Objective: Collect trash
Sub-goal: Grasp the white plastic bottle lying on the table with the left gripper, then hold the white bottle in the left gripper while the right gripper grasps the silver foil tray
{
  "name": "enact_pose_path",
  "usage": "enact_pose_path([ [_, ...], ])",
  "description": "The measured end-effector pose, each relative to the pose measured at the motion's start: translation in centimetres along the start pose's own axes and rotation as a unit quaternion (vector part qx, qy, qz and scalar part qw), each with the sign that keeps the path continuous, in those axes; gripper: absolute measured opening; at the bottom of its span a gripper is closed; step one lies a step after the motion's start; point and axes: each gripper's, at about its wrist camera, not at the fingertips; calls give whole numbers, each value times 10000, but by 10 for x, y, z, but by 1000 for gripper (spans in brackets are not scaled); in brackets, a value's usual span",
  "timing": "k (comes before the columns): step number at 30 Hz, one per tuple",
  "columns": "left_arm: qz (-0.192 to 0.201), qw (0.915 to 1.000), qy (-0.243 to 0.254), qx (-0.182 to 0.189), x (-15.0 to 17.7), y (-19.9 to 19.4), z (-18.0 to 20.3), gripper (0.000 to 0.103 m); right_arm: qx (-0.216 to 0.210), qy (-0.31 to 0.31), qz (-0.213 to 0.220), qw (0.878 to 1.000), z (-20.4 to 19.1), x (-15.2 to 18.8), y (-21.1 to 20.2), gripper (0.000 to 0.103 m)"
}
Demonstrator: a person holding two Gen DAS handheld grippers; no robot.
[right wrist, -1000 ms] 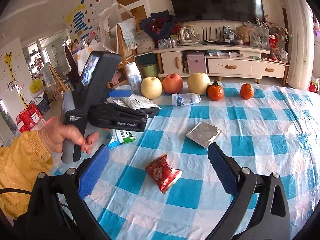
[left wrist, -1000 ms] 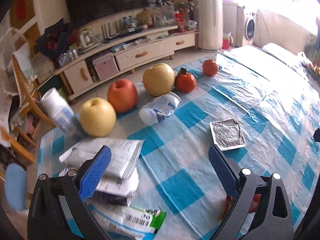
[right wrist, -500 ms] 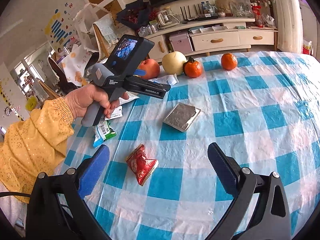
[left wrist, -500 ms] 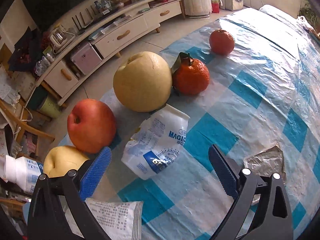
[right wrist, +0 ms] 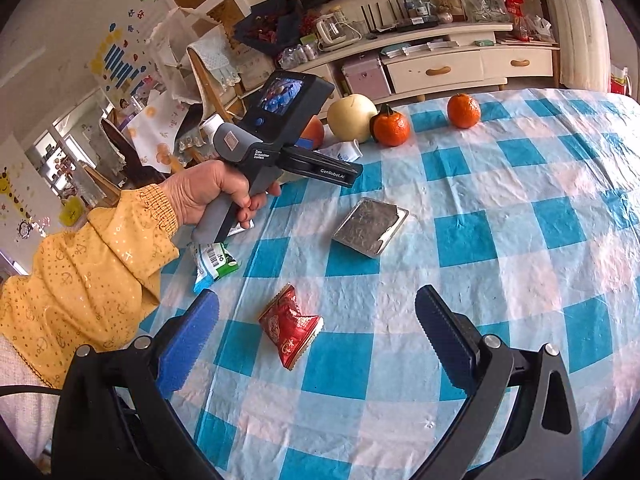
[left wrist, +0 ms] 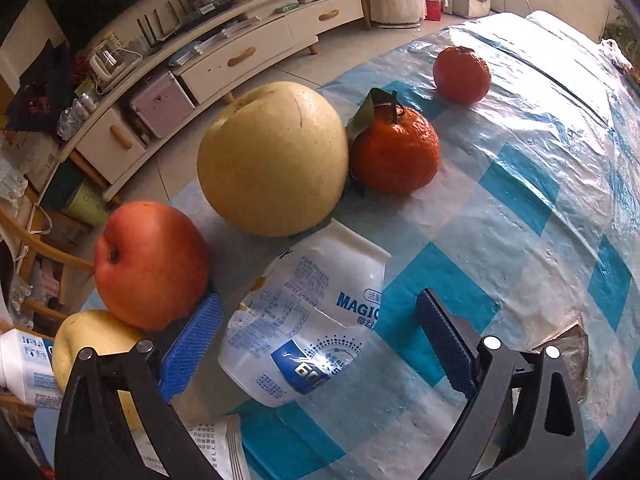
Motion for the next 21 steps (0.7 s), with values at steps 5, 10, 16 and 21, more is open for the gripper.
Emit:
enact_pose_path([
  [5,119,9991,-243,313,7,-2,6,76,15,55,-111,9999,3,1,3,99],
  [10,251,9975,-530,394,15,-6,11,66,69,84,-139,9998,7,1,4,99],
  [16,441,9959,-703,357,30,-14,22,63,99,54,-178,9998,9,1,5,99],
  [21,548,9933,-924,420,50,-23,32,54,42,-218,-451,9987,3,7,15,99],
])
Point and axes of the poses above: each gripper's, at about its wrist camera, not at the fingertips, and y roughly the way its jaws point, z to its right, x to its underside, and after that the axes turned 10 degrees about x, right-handed
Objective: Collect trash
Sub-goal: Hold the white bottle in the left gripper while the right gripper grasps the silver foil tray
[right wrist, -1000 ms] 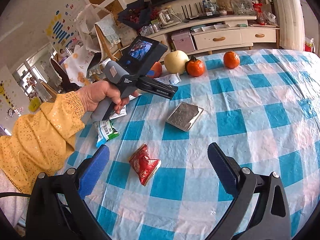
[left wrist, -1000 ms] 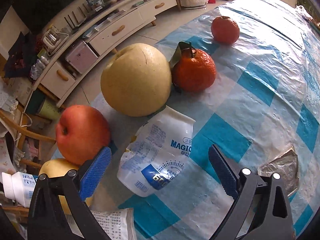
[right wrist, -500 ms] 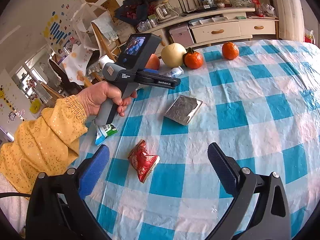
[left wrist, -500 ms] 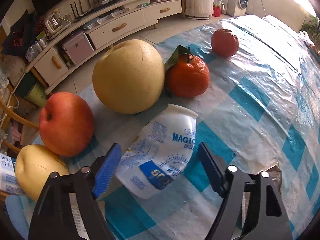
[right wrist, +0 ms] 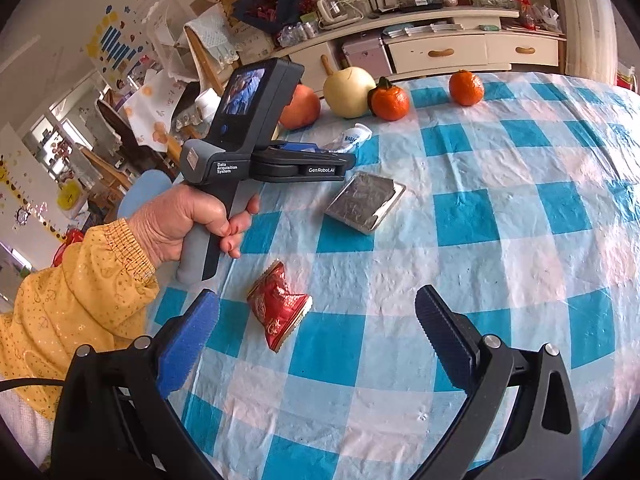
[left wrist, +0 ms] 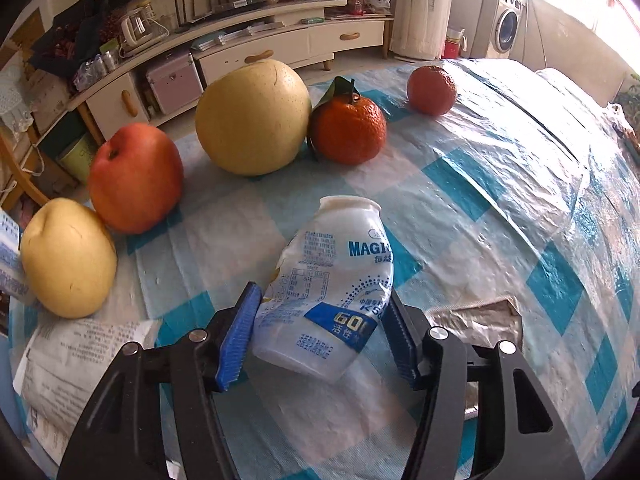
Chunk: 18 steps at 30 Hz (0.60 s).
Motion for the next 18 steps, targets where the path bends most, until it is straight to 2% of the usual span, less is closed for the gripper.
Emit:
enact_pose_path([
  [4,105,9998,-167,53,20,-11,7,46,-137,-228,-161,9995,-10,4,8,99],
  [18,391,9968,-668,211,78,-52,13,44,-109,-484,-446,9978,-19,9,28,99],
])
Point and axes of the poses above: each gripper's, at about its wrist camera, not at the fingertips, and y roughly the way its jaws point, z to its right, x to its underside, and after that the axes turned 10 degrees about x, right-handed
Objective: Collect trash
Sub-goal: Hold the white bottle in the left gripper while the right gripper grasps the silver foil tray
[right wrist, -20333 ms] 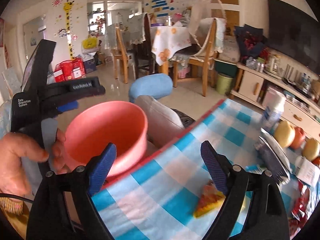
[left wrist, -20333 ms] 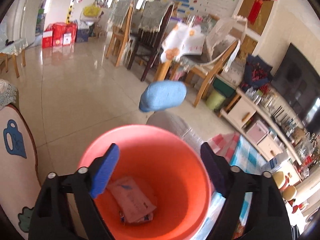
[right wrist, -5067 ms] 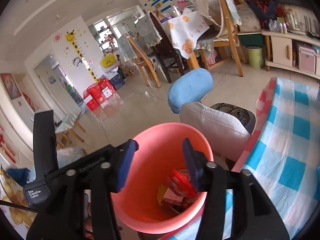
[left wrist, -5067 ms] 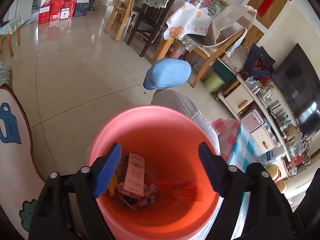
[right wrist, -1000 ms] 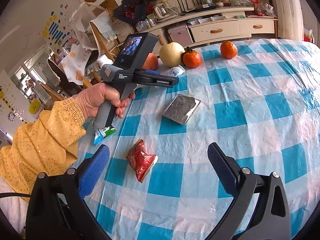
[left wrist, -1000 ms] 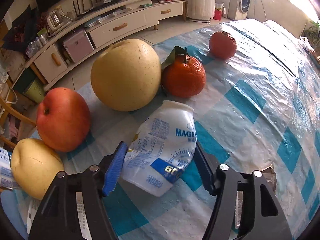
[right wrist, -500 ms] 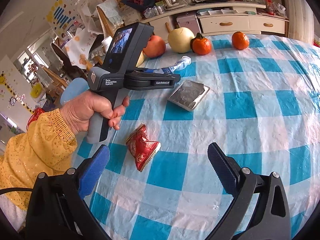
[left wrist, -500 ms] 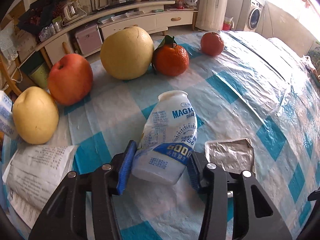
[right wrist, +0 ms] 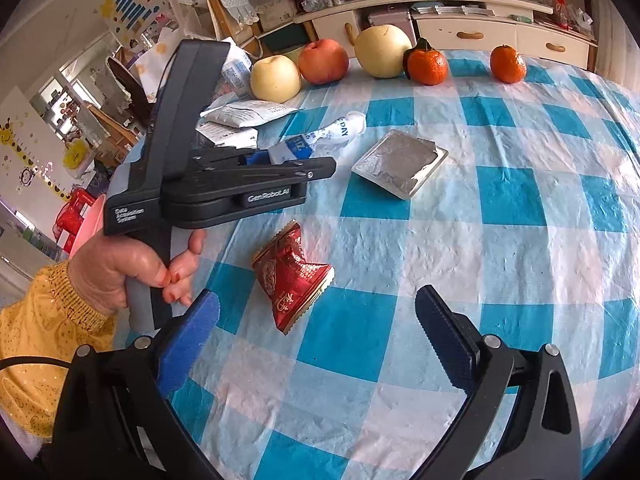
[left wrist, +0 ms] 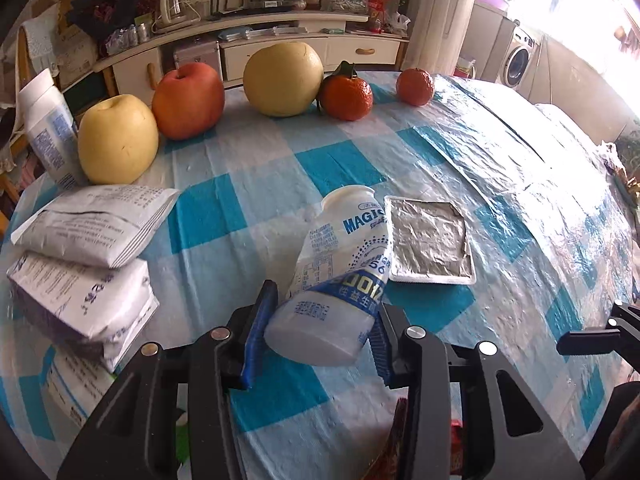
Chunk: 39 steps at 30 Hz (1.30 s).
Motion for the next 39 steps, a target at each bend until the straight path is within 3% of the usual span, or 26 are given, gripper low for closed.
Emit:
enact_pose_path([
  [6,265,9996,-85,33,20,-30,3,44,201,111,132,9996,10,-5,-1,99],
  [12,558,9983,-174,-64,39,-61,0,44,607,-171,377,9973,15,-16,6,99],
  [18,939,9942,-513,-46,62,-97,-14,44,1096,-454,638,9909,27,-34,27,99],
  [22,1125,9911,-714,21,73,-110,-24,44,1163,-500,645,9899,35,-49,43,99],
  [30,1327,9872,-879,132,74,-119,-35,41,1011,-408,545,9926,31,-70,75,99],
  [38,1173,9886,-918,203,81,-108,-40,41,1232,-571,470,9896,17,-77,93,99],
  [39,1162,9887,-923,217,81,-107,-40,41,1267,-576,477,9891,17,-77,93,95],
])
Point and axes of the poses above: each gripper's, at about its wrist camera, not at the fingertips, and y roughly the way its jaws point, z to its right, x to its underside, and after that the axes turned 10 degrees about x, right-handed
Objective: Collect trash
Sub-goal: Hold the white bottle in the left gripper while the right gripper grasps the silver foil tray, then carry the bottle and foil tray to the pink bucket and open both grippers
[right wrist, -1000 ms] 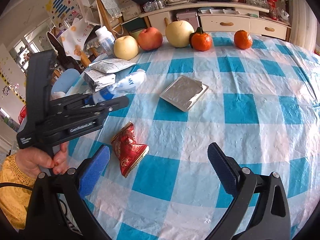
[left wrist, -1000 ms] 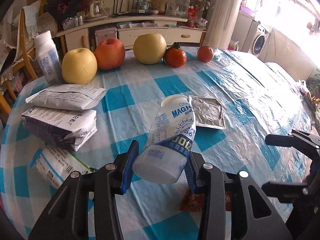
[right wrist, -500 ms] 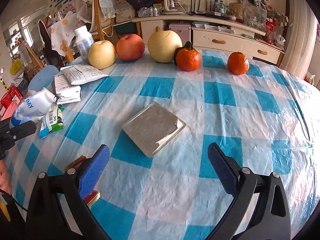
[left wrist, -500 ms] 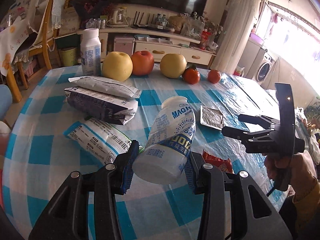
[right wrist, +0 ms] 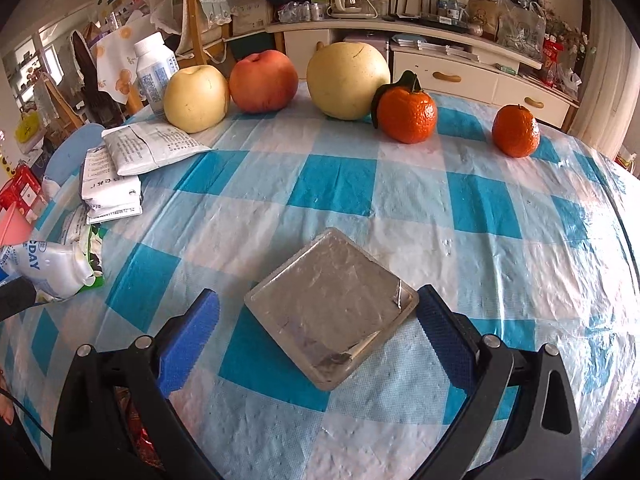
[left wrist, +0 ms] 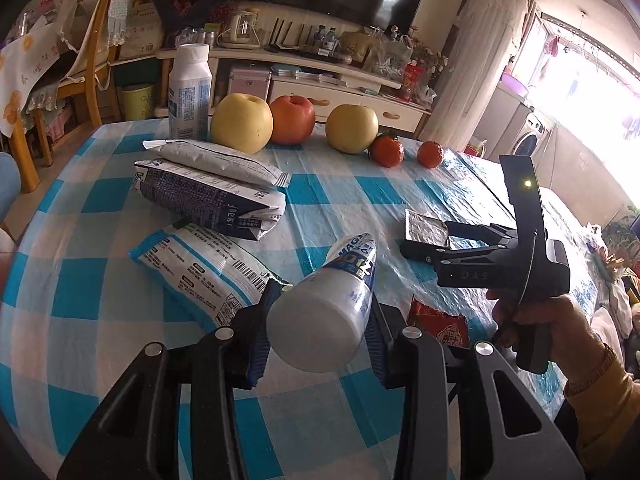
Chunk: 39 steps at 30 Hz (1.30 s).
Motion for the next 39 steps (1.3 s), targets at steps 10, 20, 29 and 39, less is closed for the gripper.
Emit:
enact_pose_path([
  [10,75,10000,-16,-28,0,-9,0,41,-73,43,166,9998,3,1,-6,84],
  [20,233,9997,-12,-124,1,-31,-4,41,-67,90,517,9986,-4,3,-34,84],
  [29,485,9986,-142,-167,-2,-60,-16,41,-75,56,609,9981,-28,11,-57,84],
  [39,718,9957,-391,-426,-7,-93,-40,41,-218,-45,743,9970,-68,11,-87,84],
])
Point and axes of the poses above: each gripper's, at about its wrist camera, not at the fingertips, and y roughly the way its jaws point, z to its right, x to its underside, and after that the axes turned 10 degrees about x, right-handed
